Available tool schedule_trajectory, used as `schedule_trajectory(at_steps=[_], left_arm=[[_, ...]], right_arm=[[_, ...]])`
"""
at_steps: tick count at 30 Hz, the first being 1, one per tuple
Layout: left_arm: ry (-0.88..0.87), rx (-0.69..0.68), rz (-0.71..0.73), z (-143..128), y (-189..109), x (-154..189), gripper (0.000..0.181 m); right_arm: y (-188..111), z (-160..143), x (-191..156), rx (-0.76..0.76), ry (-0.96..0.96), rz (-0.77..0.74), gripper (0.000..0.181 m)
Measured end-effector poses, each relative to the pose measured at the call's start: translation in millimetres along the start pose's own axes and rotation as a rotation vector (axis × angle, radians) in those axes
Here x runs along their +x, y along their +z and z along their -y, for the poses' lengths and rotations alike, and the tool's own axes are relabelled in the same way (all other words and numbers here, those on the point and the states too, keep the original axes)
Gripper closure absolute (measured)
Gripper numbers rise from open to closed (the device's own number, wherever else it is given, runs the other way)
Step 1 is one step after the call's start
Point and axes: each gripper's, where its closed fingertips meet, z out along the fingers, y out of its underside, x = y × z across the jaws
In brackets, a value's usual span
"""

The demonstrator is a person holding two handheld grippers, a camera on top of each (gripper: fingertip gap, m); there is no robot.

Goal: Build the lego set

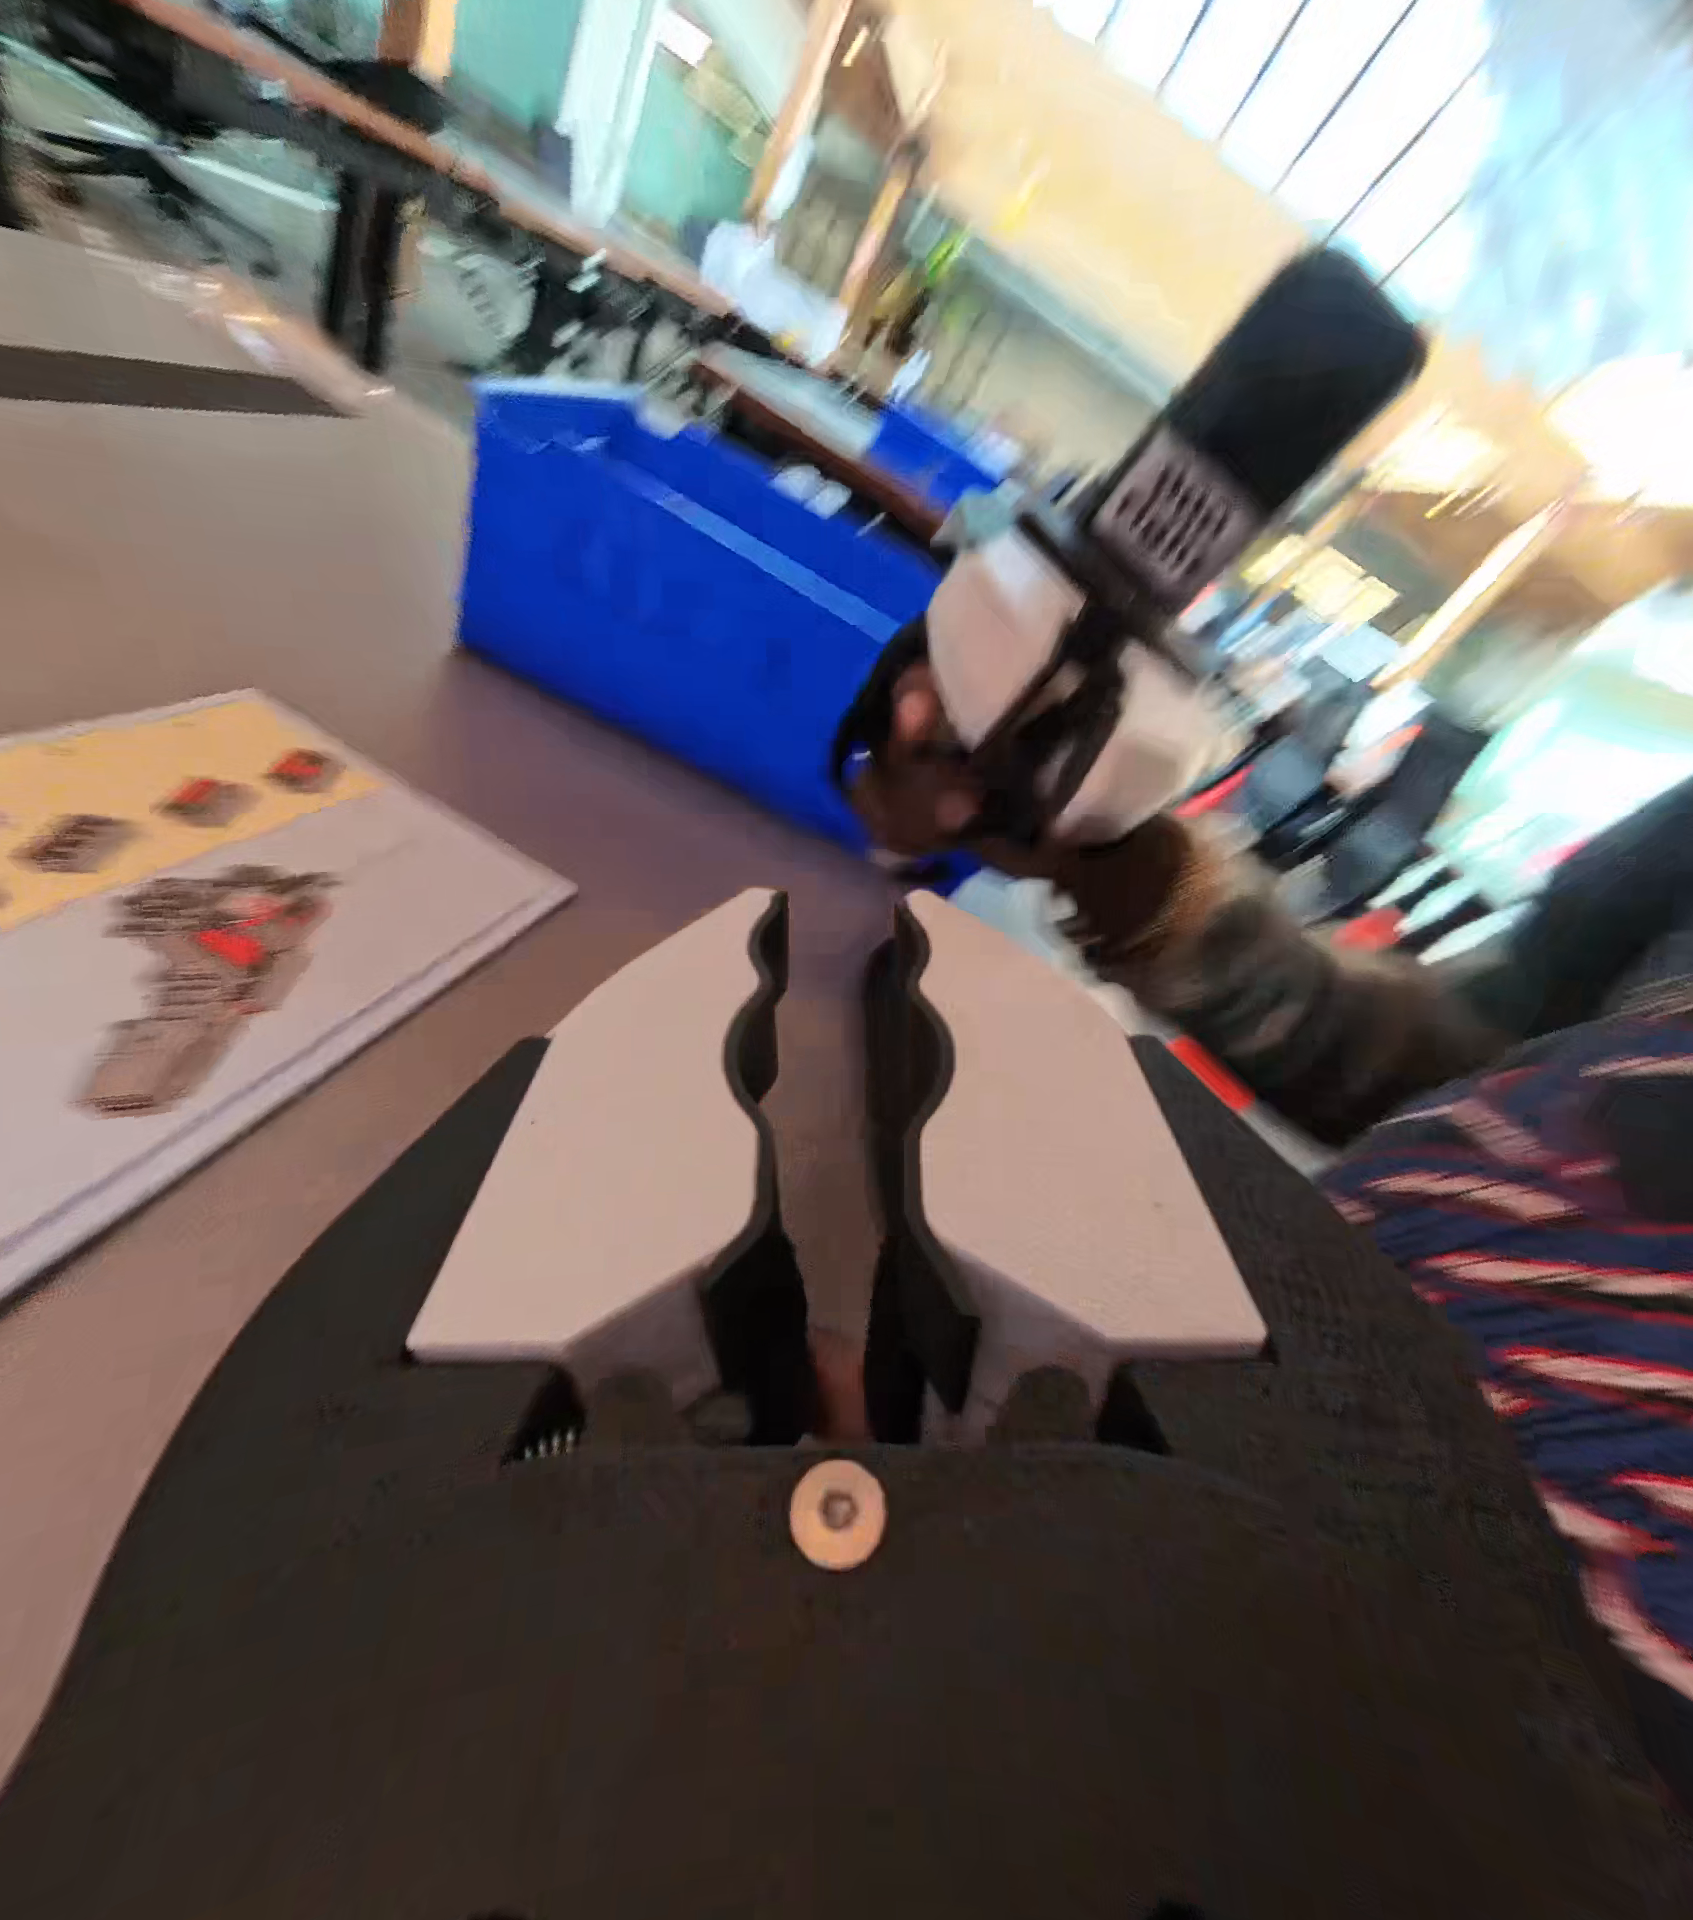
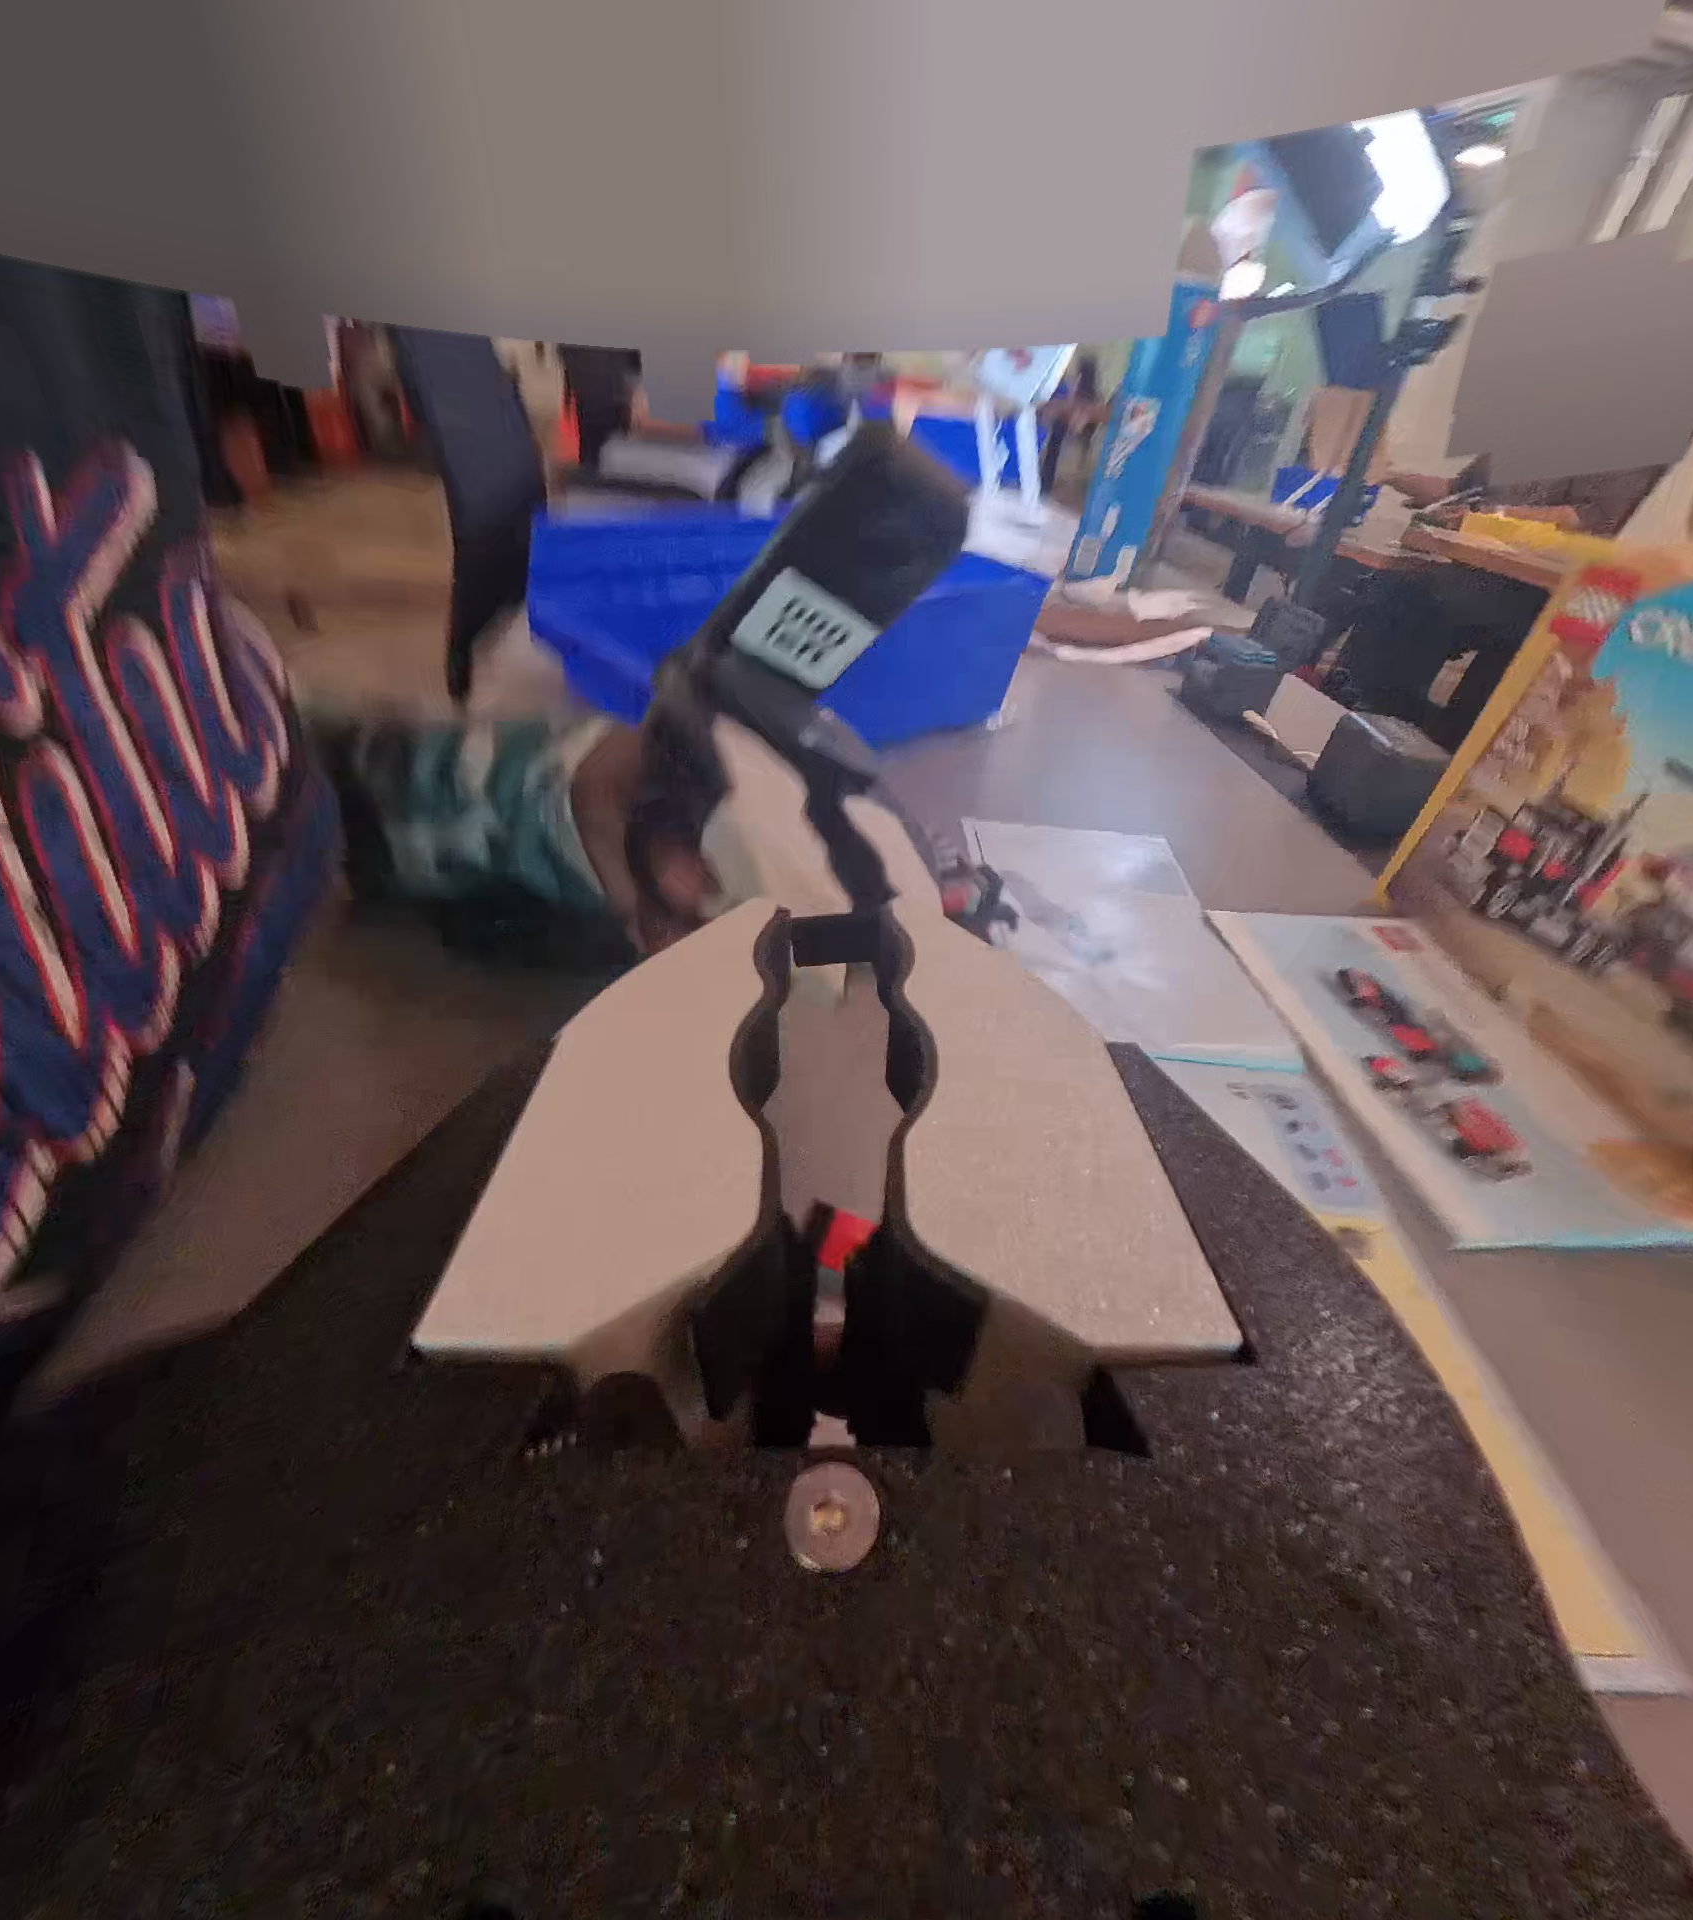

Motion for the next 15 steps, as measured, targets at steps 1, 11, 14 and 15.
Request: schedule_trajectory(at_steps=[1,11,14,15], left_arm=[[-0.101,0.061,-0.087,9,-4,8,0.16],[-0.399,0.163,-0.45,24,-12,47,0.161],[-0.39,0.167,-0.477,25,-13,53,0.168],[-0.377,0.168,-0.477,25,-13,54,0.172]], right_arm=[[2,-2,-4,-0.079,-0.121,0.016,0.166],[14,11,-19,-0.212,-0.538,0.102,0.166],[17,10,-22,-0.228,-0.566,0.112,0.166],[17,11,-24,-0.219,-0.569,0.116,0.166]])
